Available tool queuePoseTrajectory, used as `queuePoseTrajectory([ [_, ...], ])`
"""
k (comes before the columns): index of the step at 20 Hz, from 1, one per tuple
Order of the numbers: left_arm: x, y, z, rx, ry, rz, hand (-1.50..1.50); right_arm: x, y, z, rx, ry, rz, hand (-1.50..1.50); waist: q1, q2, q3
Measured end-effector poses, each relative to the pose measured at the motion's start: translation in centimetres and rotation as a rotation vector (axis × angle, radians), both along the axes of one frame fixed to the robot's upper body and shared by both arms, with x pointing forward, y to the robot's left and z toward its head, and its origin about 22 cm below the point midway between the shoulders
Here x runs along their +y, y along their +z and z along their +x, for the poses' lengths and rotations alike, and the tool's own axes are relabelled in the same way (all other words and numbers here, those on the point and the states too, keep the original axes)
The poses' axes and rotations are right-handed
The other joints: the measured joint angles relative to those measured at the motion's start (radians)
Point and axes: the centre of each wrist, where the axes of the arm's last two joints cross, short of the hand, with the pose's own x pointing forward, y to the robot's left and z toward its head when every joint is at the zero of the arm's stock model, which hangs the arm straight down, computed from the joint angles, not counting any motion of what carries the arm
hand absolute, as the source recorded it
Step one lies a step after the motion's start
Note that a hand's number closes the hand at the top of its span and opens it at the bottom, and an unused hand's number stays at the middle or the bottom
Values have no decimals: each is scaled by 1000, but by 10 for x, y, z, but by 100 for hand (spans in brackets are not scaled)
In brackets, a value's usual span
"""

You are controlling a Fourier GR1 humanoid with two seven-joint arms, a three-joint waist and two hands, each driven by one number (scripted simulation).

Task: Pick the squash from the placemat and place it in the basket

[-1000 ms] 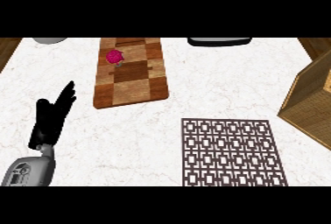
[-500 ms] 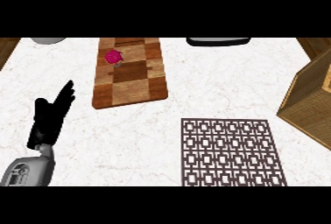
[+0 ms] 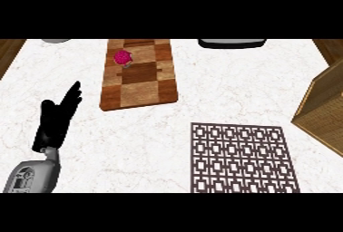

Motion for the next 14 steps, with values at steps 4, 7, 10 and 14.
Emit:
queuePoseTrajectory([
  [4, -1, 4, 2, -3, -18, -3, 0, -36, 42, 18, 18, -98, -53, 150, 22, 5, 2],
  [7, -5, 3, 7, -3, -29, -3, 0, -67, 58, 28, 24, -154, -84, 150, 35, 9, 4],
  [10, -11, 2, 11, -6, -43, -3, 0, -92, 63, 37, 27, -184, -90, 150, 47, 12, 5],
  [14, -14, 3, 15, -9, -64, -1, 0, -122, 59, 47, 37, -176, -97, 150, 63, 15, 6],
])
